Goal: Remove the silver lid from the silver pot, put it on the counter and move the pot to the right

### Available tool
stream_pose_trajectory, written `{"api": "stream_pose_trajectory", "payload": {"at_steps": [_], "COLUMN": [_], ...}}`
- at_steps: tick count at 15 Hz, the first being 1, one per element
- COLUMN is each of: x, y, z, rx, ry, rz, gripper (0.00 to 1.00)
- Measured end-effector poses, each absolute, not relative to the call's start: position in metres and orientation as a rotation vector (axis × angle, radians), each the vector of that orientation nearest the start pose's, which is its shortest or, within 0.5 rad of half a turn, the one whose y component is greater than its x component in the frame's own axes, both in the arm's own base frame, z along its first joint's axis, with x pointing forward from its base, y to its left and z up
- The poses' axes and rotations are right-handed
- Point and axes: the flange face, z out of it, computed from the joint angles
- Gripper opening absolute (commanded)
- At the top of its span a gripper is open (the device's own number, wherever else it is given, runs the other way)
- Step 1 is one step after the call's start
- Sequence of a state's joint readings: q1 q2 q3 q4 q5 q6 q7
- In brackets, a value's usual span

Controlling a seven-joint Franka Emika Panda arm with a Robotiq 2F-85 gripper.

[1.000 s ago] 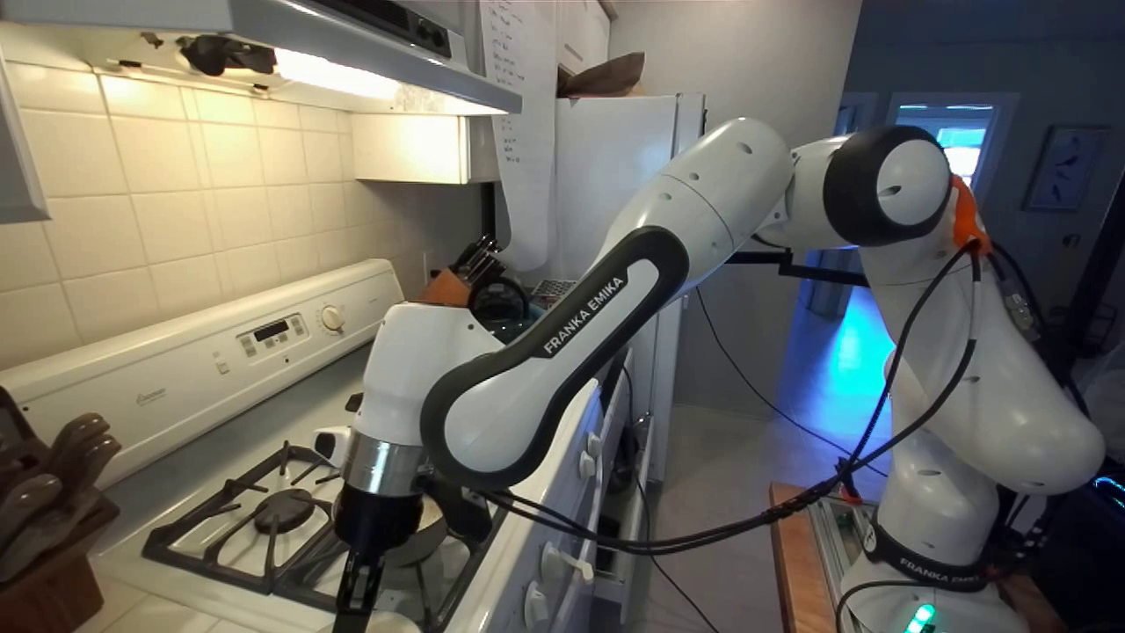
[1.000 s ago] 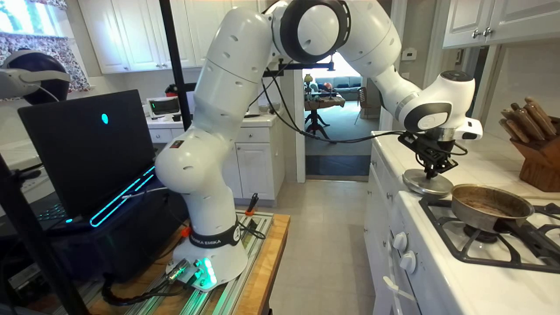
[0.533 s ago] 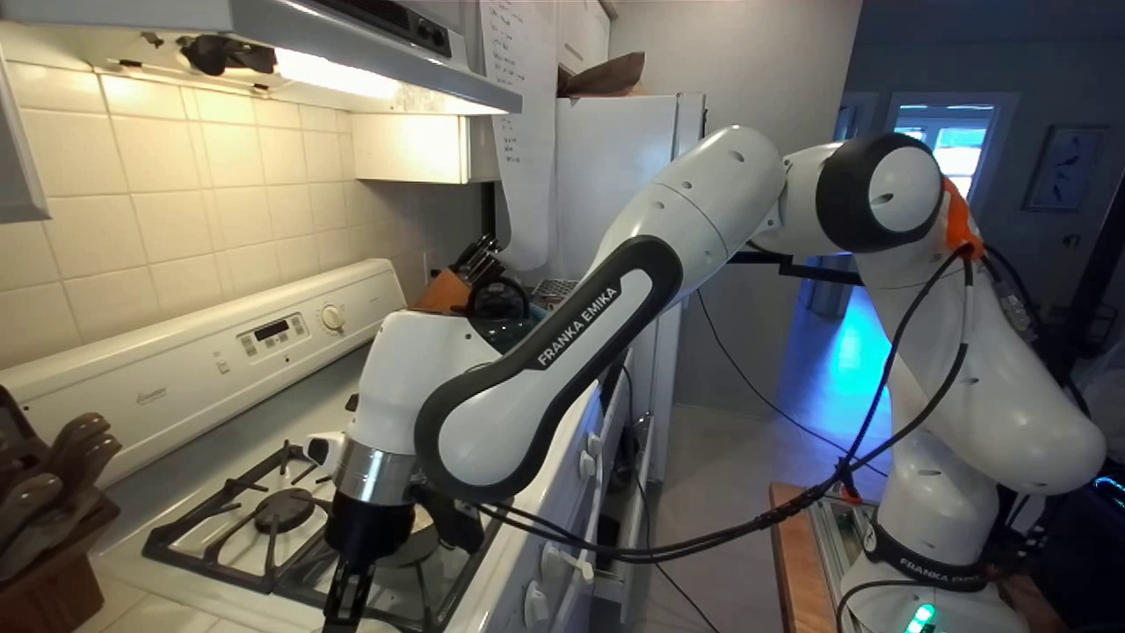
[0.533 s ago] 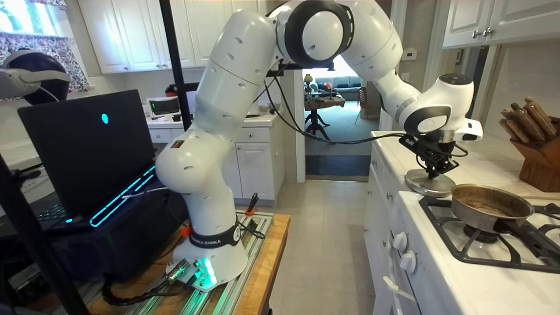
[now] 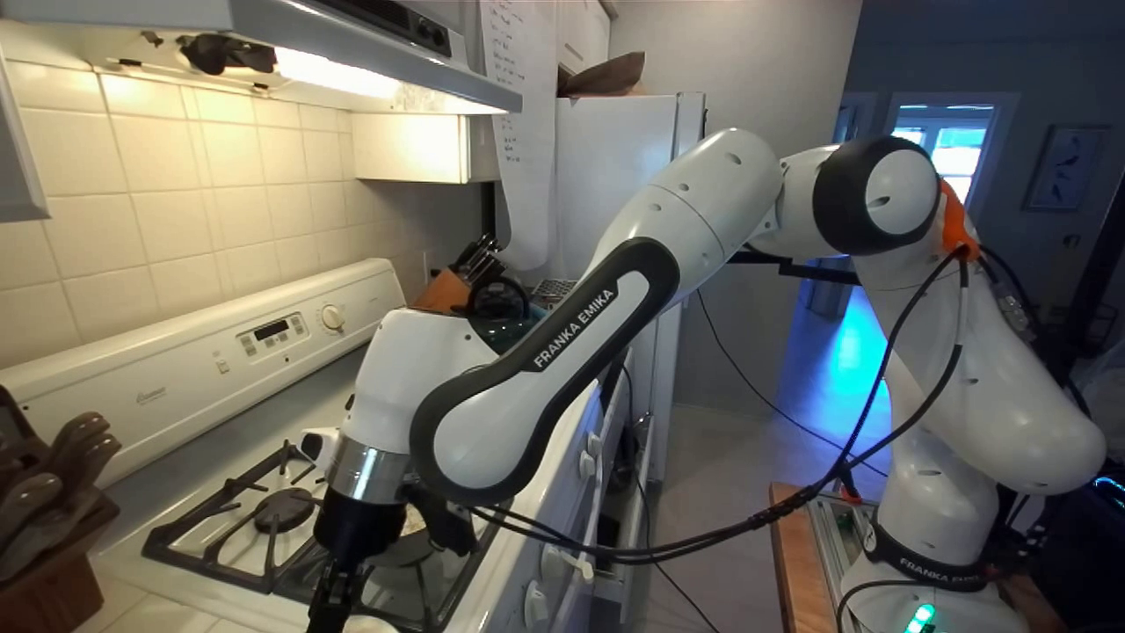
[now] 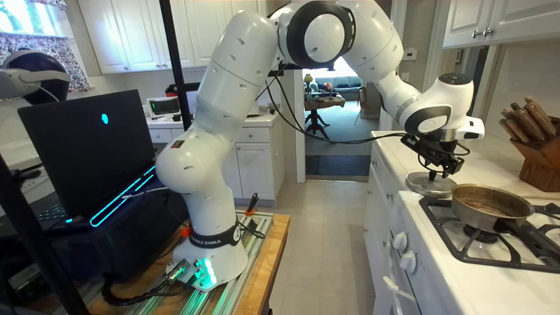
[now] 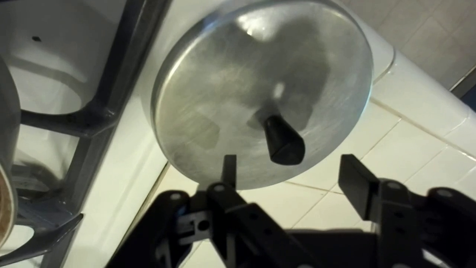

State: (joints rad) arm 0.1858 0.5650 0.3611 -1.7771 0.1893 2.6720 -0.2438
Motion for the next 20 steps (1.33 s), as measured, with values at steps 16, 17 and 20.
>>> {"api": "stream_pose_trajectory", "payload": {"at_steps": [16,17,20], "x": [0.617,0.617,0.614], "y": [0.229,0.210,0.156], "z": [0.427,0.434,0.451], "rx": [-2.787,-2.808,-2.858], "ry": [-0.490,-0.437,-0.270], "rz": [-0.584,-0.602,-0.639], "gripper": [1.00,1.00,1.00]}}
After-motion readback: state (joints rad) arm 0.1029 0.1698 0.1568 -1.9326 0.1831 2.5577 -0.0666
